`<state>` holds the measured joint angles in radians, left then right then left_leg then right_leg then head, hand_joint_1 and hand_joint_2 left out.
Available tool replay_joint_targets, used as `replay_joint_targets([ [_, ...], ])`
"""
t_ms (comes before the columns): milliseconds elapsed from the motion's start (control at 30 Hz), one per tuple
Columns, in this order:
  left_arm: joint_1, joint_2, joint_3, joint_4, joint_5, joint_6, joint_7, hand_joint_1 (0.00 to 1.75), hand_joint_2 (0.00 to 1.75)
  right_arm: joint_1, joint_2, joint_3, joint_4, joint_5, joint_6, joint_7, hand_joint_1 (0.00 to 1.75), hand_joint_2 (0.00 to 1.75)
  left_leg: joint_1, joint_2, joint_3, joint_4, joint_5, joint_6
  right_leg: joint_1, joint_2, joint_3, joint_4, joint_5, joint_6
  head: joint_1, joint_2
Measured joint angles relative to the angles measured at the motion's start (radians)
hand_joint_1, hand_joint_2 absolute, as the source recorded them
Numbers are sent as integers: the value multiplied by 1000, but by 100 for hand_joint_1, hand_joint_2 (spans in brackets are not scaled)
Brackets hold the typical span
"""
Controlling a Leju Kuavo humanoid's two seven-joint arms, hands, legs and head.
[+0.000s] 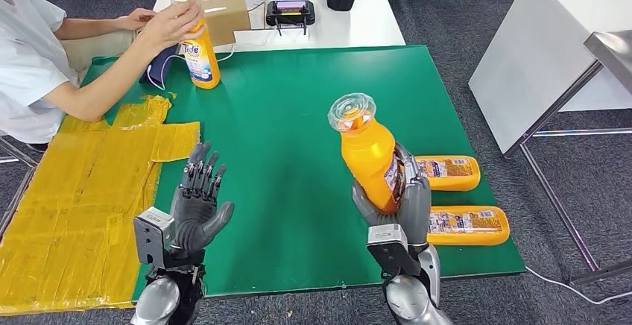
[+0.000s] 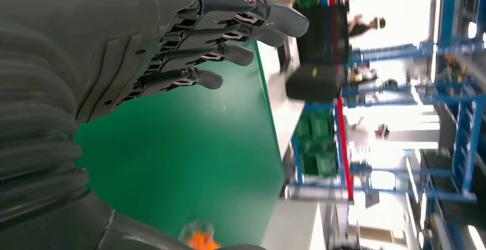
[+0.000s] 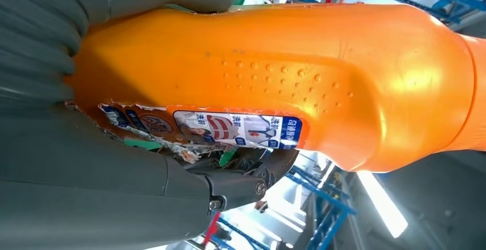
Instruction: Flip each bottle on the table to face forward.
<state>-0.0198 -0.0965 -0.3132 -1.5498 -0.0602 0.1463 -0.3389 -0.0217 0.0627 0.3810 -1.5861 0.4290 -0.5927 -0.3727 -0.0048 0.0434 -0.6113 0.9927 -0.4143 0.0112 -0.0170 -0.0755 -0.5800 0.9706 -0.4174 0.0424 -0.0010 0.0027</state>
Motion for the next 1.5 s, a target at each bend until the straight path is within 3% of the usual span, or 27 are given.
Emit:
replay_joint_targets([
  [200,23,25,-61,-43,-1,-32,-33,0,175,4,5,-22,-4,-83,69,3,175,175,0,0,0,0,0,0,0,0,0,0,0,0,0,0],
  [300,27,37,-88,-63,-13,-35,-45,0,175,-7,4,-17,6,-99,171,21,175,175,0,0,-1,0,0,0,0,0,0,0,0,0,0,0],
  [400,27,44,-108,-72,-14,-46,-50,0,175,-41,2,16,48,-66,285,42,175,175,0,0,0,0,0,0,0,0,0,0,0,0,0,0],
  [600,14,50,-127,-74,-19,-62,-55,0,175,-113,0,127,136,47,379,41,175,175,0,0,0,0,1,0,0,0,0,0,0,0,0,0],
  [767,0,52,-127,-74,-31,-60,-57,0,175,-144,5,218,168,89,387,38,175,175,0,-1,0,0,1,0,0,-1,0,0,0,0,0,0],
  [1200,-38,50,-124,-3,-122,44,-47,0,175,-162,-3,316,168,130,349,39,175,175,0,-1,0,0,1,0,0,0,0,0,0,0,0,0],
  [1367,-63,39,-124,48,-154,76,-55,33,175,-163,-13,318,167,118,335,52,175,175,0,-1,0,0,1,0,0,0,1,0,0,0,0,0],
  [1500,-68,28,-123,64,-158,95,-71,33,175,-166,-15,318,167,112,331,58,175,175,0,-1,-1,0,1,0,0,-1,1,0,0,0,0,0],
])
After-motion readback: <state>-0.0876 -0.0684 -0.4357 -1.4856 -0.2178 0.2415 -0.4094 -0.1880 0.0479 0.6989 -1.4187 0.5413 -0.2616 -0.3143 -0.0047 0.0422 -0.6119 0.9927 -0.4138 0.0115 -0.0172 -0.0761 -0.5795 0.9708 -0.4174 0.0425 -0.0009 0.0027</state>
